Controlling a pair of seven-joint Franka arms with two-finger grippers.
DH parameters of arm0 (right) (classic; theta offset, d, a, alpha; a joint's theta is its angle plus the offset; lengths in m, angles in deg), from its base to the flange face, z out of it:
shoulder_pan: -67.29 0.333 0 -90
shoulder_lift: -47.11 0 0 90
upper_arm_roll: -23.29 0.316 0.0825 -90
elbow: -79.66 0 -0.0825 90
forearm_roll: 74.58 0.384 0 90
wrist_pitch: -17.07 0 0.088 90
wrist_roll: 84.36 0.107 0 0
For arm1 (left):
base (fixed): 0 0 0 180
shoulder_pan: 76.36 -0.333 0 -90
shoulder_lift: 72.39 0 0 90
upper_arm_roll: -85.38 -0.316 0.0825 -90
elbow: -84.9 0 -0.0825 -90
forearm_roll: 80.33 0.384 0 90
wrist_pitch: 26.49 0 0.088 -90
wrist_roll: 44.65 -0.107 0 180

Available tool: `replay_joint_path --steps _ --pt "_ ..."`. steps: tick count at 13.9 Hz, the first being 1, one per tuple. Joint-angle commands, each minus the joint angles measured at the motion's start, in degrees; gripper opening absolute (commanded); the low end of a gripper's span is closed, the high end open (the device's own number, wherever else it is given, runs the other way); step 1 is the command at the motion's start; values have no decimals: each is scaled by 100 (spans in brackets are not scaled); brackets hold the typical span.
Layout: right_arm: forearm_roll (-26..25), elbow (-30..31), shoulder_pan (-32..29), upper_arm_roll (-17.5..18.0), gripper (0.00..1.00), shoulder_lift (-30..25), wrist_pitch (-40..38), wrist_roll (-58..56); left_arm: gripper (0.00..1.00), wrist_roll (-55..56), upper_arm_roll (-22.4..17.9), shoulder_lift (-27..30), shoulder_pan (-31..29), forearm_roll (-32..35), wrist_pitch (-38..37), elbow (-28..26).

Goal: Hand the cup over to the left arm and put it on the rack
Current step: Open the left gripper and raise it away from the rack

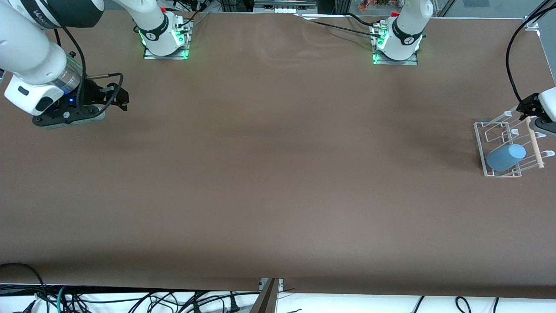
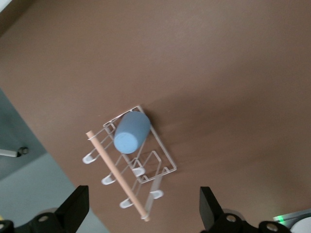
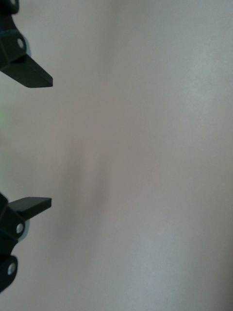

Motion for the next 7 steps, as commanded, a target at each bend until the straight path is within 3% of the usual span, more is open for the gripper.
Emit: replay_joint_path --steps 1,3,7 --pt "-33 -124 -55 44 99 77 -72 7 100 587 64 -132 -7 -627 -552 569" --pt "-41 -132 -55 44 99 77 -46 7 100 1298 64 -141 2 -1267 -809 746" --pt "-50 -124 -55 44 99 85 -46 7 100 1976 169 -97 -7 -1849 -1160 922"
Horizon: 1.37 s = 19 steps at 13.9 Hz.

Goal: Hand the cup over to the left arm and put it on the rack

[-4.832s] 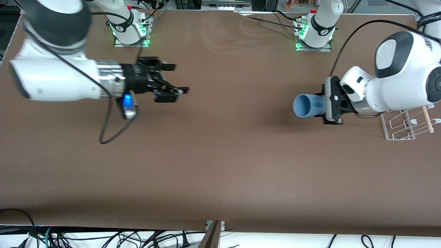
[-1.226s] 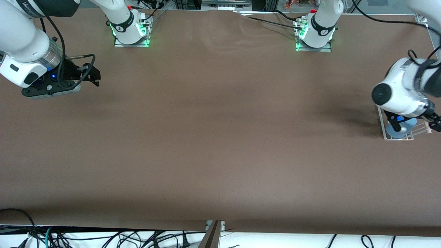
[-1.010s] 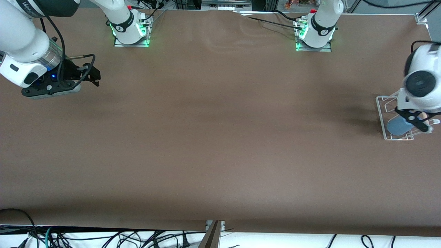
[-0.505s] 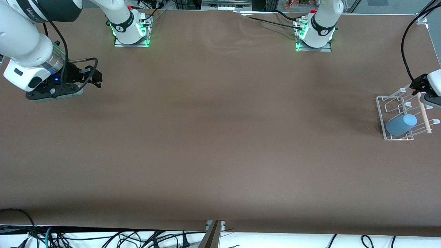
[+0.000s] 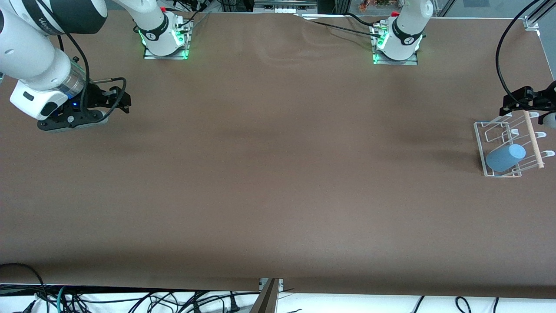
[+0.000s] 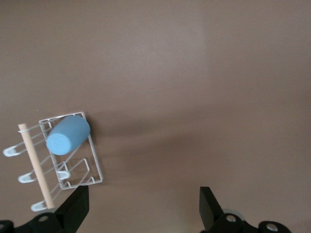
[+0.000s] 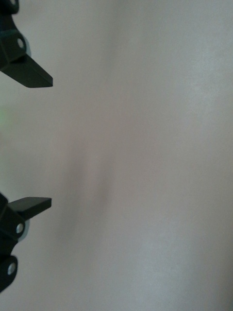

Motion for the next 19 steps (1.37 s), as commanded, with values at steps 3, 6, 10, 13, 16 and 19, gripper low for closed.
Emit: replay_joint_path --steps 3,6,10,13,16,19 --pt "-50 -125 -54 44 99 34 -32 7 100 1088 338 -80 -7 -305 -401 277" --pt "-50 -117 -63 44 99 34 -50 7 100 1044 330 -124 -16 -225 -375 276" --pt "-50 -117 -54 44 99 34 -33 7 100 1097 277 -98 -77 -234 -498 416" --pt "-41 -108 -62 44 99 51 -50 7 100 1097 277 -168 -25 -225 -665 540" --pt "-41 -117 -63 35 99 77 -41 16 100 1097 295 -247 -60 -243 -656 558" --pt "-41 -117 -54 44 99 78 -41 16 100 1089 304 -299 -51 -234 -665 680"
